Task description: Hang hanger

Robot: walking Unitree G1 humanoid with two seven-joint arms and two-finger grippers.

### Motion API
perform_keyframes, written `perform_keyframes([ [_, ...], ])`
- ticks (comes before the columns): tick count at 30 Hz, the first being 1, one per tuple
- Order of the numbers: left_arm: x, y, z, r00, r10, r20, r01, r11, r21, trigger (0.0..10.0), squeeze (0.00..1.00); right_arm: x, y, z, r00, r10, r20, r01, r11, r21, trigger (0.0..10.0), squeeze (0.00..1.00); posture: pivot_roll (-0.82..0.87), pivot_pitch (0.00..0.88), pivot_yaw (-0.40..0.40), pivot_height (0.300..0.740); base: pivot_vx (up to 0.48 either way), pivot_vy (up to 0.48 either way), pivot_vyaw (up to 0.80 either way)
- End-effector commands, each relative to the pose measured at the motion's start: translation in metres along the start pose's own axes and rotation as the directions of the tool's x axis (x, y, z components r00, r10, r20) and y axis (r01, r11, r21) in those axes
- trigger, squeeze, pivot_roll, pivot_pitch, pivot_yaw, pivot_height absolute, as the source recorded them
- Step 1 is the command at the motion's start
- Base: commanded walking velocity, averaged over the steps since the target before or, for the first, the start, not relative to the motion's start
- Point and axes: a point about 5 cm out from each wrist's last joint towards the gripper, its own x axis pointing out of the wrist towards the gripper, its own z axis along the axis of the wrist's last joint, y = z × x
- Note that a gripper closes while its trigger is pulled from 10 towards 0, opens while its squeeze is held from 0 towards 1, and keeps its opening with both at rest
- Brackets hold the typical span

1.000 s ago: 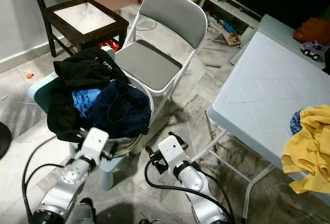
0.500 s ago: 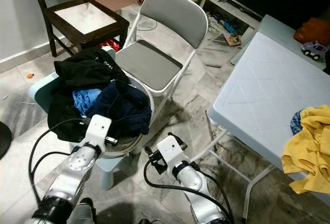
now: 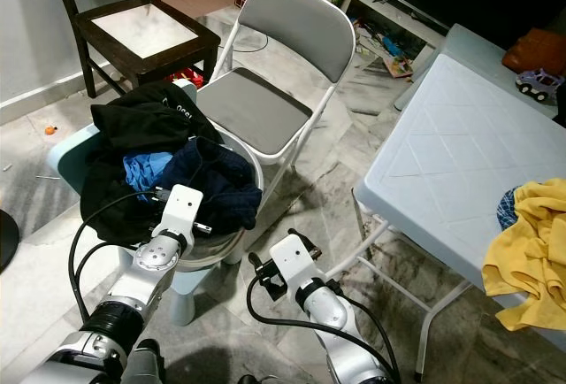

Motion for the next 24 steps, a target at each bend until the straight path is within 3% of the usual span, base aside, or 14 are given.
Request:
perform_keyframes([
  [1, 0.0, -0.01, -0.002, 0.999, -0.041, -0.004, 0.041, 0.999, -0.014, 0.0, 0.0, -0.006, -0.007, -0.007, 0.999, -0.031, -0.025, 0.031, 1.0, -0.002, 10.0, 0.0, 0.17, 0.154, -0.256, 0.74, 0.0, 0.0, 0.0],
  [7, -0.004, 0.004, -0.017, 0.999, 0.013, -0.03, -0.014, 0.999, -0.037, 0.0, 0.0, -0.006, -0.005, -0.008, 0.999, -0.031, -0.026, 0.031, 1.0, 0.004, 10.0, 0.0, 0.18, 0.16, -0.259, 0.74, 0.0, 0.0, 0.0],
  [11, -0.002, 0.017, -0.01, 0.999, 0.049, 0.016, -0.049, 0.999, -0.02, 0.0, 0.0, -0.004, -0.004, -0.007, 0.999, -0.025, -0.027, 0.026, 1.0, 0.005, 10.0, 0.0, 0.18, 0.162, -0.261, 0.74, 0.0, 0.0, 0.0],
  [22, -0.003, 0.028, -0.002, 0.992, 0.081, 0.098, -0.085, 0.996, 0.041, 0.0, 0.0, -0.005, -0.006, -0.008, 0.999, -0.038, -0.026, 0.038, 0.999, 0.006, 10.0, 0.0, 0.18, 0.152, -0.246, 0.74, 0.0, 0.0, 0.0],
  [24, -0.006, 0.04, -0.001, 0.987, 0.1, 0.125, -0.108, 0.992, 0.061, 0.0, 0.0, -0.005, -0.006, -0.009, 0.999, -0.043, -0.029, 0.043, 0.999, 0.008, 10.0, 0.0, 0.19, 0.149, -0.242, 0.74, 0.0, 0.0, 0.0],
])
